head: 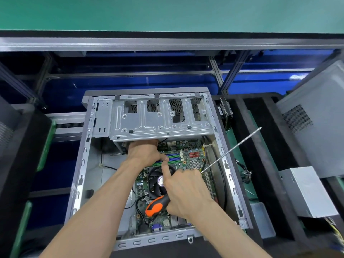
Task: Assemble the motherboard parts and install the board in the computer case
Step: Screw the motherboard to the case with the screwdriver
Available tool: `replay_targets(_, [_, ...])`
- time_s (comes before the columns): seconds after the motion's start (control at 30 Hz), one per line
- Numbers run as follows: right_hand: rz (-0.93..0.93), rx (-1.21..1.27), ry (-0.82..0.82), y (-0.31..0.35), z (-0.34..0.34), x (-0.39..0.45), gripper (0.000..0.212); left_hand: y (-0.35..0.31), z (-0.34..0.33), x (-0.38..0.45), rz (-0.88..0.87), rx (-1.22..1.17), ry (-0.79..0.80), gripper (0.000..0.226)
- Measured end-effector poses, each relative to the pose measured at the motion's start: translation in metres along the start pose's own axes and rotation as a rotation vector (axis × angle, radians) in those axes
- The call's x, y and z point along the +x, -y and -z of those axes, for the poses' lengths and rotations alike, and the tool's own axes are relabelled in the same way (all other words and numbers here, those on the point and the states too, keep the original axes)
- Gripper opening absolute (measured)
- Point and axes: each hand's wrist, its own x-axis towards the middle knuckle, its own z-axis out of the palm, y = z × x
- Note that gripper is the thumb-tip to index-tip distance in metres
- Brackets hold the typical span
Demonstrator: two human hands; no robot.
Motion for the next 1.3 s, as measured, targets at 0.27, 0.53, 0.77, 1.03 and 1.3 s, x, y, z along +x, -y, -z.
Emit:
replay_targets(0.27, [-0.005,0.010,-0.004,-0.0006,0.0009,0.0001,0.100,-0.0003,-0.0015,0.0008,-0.006,-0.013,-0.005,0.071])
replay_targets(0.53, [-0.004,0.011,-0.011,-0.0013,0.0012,0.0001,0.100,-0.0016,-0.0023,0.0008,-0.030,-0.016,-0.045,0.071])
replay_targets(0.77, [0.007,-0.005,0.003,-0.0003,0.0031,-0.0006,0.099,0.0002,-0.0005,0.0012,-0.041,0.001,-0.006,0.068])
replay_targets(1.03, [-0.005,-0.011,0.022,0.0000,0.0024,-0.0001,0.101,0.0011,0.0026,-0.0002,-0.048,-0.006,0.012,0.065])
replay_targets(1.3, [-0.008,-0.025,0.028,0.0003,0.0050,0.0005,0.098,0.0010,0.0049,0.0006,-0.040,0.006,0.073,0.062])
